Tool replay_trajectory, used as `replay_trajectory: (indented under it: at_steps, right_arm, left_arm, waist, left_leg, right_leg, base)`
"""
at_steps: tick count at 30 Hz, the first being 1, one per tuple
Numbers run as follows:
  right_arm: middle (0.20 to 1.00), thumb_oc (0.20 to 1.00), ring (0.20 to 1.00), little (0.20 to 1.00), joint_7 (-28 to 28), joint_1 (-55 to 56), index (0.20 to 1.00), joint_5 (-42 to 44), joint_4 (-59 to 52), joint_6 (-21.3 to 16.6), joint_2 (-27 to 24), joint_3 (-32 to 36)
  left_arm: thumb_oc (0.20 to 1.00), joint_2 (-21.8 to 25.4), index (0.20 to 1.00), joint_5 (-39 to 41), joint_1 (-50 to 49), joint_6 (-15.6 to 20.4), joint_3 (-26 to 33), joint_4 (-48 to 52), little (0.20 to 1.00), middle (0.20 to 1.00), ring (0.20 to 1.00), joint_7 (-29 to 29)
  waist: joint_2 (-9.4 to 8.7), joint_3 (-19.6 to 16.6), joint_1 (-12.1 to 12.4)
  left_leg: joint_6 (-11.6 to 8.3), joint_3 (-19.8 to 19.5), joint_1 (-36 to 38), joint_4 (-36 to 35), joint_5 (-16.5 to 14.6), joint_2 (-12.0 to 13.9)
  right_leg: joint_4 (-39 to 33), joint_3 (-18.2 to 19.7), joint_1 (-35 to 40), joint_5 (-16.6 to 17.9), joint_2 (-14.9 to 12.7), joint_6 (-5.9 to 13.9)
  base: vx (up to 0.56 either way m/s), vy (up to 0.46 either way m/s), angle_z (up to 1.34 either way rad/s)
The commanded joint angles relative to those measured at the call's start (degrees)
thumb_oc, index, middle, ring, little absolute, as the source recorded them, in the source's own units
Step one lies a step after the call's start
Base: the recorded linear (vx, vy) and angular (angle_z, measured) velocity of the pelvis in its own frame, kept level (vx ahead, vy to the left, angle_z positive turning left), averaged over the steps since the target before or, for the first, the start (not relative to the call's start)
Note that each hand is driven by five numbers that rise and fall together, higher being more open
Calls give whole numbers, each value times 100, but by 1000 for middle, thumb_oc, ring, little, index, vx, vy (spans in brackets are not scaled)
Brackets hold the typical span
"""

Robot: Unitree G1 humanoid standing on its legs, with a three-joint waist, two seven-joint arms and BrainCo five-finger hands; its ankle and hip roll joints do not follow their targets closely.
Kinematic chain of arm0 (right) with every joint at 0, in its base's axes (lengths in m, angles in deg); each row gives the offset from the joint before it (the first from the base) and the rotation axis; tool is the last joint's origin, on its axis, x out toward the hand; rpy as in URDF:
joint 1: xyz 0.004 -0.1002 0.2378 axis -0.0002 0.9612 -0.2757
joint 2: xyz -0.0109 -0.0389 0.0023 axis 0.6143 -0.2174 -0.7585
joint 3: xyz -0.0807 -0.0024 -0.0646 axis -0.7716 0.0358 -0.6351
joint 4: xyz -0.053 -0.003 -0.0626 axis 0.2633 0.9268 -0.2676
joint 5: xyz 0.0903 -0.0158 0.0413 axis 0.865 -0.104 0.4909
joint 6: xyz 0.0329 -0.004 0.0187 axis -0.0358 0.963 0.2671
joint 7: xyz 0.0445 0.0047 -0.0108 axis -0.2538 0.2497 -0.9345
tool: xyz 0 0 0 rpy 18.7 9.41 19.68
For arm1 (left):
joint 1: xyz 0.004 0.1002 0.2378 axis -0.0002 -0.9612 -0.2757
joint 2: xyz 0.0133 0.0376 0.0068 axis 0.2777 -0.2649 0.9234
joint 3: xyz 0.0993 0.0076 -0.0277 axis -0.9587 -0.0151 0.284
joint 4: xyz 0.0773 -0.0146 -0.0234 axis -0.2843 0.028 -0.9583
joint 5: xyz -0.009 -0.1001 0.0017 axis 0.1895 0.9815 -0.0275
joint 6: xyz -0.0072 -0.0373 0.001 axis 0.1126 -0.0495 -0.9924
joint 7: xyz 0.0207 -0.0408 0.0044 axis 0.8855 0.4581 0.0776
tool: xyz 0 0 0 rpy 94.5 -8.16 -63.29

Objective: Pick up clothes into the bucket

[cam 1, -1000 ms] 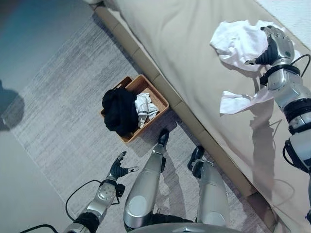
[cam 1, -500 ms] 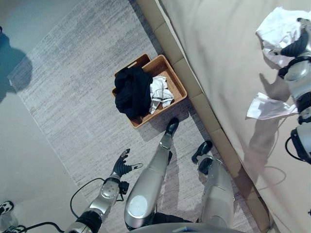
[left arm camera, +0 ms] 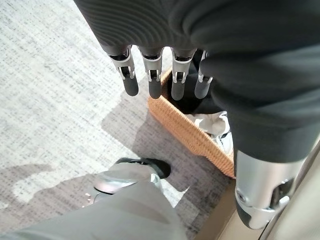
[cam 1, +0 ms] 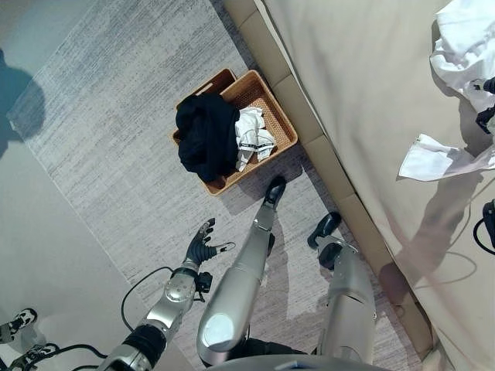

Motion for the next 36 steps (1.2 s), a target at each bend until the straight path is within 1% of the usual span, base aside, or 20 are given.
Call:
replay_trajectory:
  at_steps: [1, 5, 7, 12, 16, 20, 21, 23, 26, 28, 30, 31, 33, 34, 35, 36]
  right_arm:
    - [200, 200, 200, 200, -30, -265, 200, -71, -15, 65, -646, -551]
    - [200, 200, 200, 200, 151, -296, 200, 156, -350, -101, -585, -534]
    - [200, 200, 200, 200, 319, -166, 200, 416, -798, -295, -544, -434]
    - [200, 200, 200, 200, 444, 226, 200, 661, -1956, -614, -434, -335]
    - [200, 200, 200, 200, 682, 543, 200, 1054, -2825, -833, -598, 124]
    - [200, 200, 200, 200, 922, 810, 200, 1141, -3683, -1007, -845, 544]
    - [200, 200, 200, 200, 982, 778, 200, 1143, -3893, -1044, -928, 652]
    - [200, 200, 200, 200, 1126, 893, 200, 1208, -4291, -1150, -1058, 918]
    - [200, 200, 200, 200, 1161, 1152, 200, 1209, -4695, -1247, -1118, 1237]
    - [200, 200, 200, 200, 1171, 1219, 200, 1253, -4875, -1341, -1170, 1390]
    - [200, 200, 200, 200, 1045, 1305, 200, 1239, -5080, -1372, -1205, 1423]
    - [200, 200, 200, 200, 966, 1308, 200, 1223, -5178, -1380, -1256, 1395]
    - [200, 200, 200, 200, 802, 1393, 200, 1223, -5341, -1352, -1252, 1322]
    - [200, 200, 200, 200, 682, 1435, 200, 1222, -5469, -1339, -1264, 1270]
    - [200, 200, 200, 200, 549, 1516, 200, 1267, -5578, -1340, -1176, 1239]
    - [200, 200, 200, 200, 414, 1594, 200, 1271, -5619, -1315, -1105, 1167]
  left_arm:
    - [1000, 32, 1000, 11, -83, 7, -70, -55, 1000, 1000, 1000, 58]
    - [1000, -25, 1000, -12, -72, 21, -62, -165, 1000, 1000, 1000, 29]
    - [1000, -57, 1000, -59, -46, 56, -26, -195, 1000, 1000, 1000, -23]
    - [1000, -51, 1000, -100, -56, 145, 172, -287, 1000, 1000, 1000, -155]
    - [1000, 13, 1000, -136, -114, 198, 262, -172, 1000, 1000, 1000, -210]
    - [1000, 125, 1000, -210, -143, 236, 397, -109, 1000, 1000, 1000, -259]
    - [1000, 172, 1000, -228, -96, 256, 467, -86, 1000, 1000, 1000, -279]
    - [1000, 228, 1000, -259, -66, 287, 561, -49, 1000, 1000, 1000, -278]
    - [1000, 309, 1000, -264, -98, 312, 671, 102, 1000, 1000, 1000, -265]
    - [1000, 393, 1000, -441, 35, 351, 631, 120, 1000, 1000, 1000, -267]
    - [1000, 644, 1000, -751, 130, 374, 573, 436, 1000, 1000, 1000, -234]
    - [1000, 732, 1000, -772, 173, 393, 588, 584, 1000, 1000, 1000, -178]
    - [1000, 891, 1000, -679, 199, 416, 691, 915, 1000, 1000, 1000, -79]
    - [1000, 959, 1000, -620, 194, 444, 760, 1056, 1000, 1000, 1000, -31]
    - [1000, 1051, 1000, -561, 248, 457, 847, 1272, 1000, 1000, 1000, 9]
    - [1000, 1074, 1000, -487, 272, 460, 926, 1361, 1000, 1000, 1000, 44]
  waist:
    - [119, -41, -29]
    - [87, -41, -111]
    - [52, -41, -178]
    - [-100, -41, -371]
    - [-212, -41, -531]
    - [-339, -41, -632]
    - [-361, -41, -665]
    - [-442, -41, -725]
    - [-494, -41, -774]
    - [-525, -41, -818]
    - [-523, -41, -887]
    - [-528, -66, -912]
    - [-539, -315, -993]
    - [-559, -442, -1030]
    - [-579, -596, -1085]
    - [-593, -729, -1111]
  left_leg:
    - [145, 238, -17, 552, -716, -36]
    - [130, 274, -2, 508, -691, -4]
    - [128, 304, 8, 517, -690, 9]
    - [109, 378, 38, 522, -688, 50]
    - [89, 454, 133, 528, -713, 94]
    - [71, 556, 345, 525, -748, 151]
    - [80, 597, 291, 492, -573, 165]
    - [81, 688, 568, 485, -617, 209]
    - [91, 770, 976, 489, -666, 244]
    - [75, 799, 1390, 406, -673, 276]
    - [48, 809, 1863, 238, -650, 318]
    - [33, 827, 2039, 181, -642, 335]
    - [3, 854, 2382, -50, -571, 385]
    - [-13, 879, 2556, -144, -608, 420]
    - [-19, 927, 2713, -253, -580, 465]
    - [-23, 986, 2897, -329, -612, 498]
  right_leg:
    - [-381, 445, 106, 437, -8, 319]
    - [-425, 530, 89, 459, 13, 314]
    - [-436, 574, 79, 471, 22, 311]
    - [-513, 678, 75, 524, 79, 304]
    - [-621, 759, 144, 577, 140, 301]
    - [-692, 863, 322, 617, 207, 313]
    - [-779, 839, 281, 812, 234, 278]
    - [-852, 905, 547, 812, 288, 287]
    - [-947, 961, 976, 816, 325, 291]
    - [-1088, 939, 1404, 822, 357, 290]
    - [-1250, 924, 1871, 838, 395, 305]
    - [-1309, 925, 2040, 841, 409, 303]
    - [-1565, 911, 2384, 932, 470, 321]
    - [-1643, 942, 2533, 901, 513, 332]
    - [-1799, 975, 2678, 967, 570, 350]
    - [-1895, 1010, 2829, 944, 614, 365]
  base:
    - [0, 0, 0]
    - [-27, -13, -5]
    - [-31, -9, -7]
    - [-37, -14, -4]
    - [-41, -20, -8]
    - [-68, 6, -16]
    - [-118, 49, -18]
    - [-75, 29, -24]
    - [-11, -7, -30]
    - [-13, -33, -17]
    - [11, -18, -15]
    - [30, -26, -8]
    - [71, -5, -13]
    - [89, 3, -14]
    - [121, -8, -10]
    - [128, -8, -12]
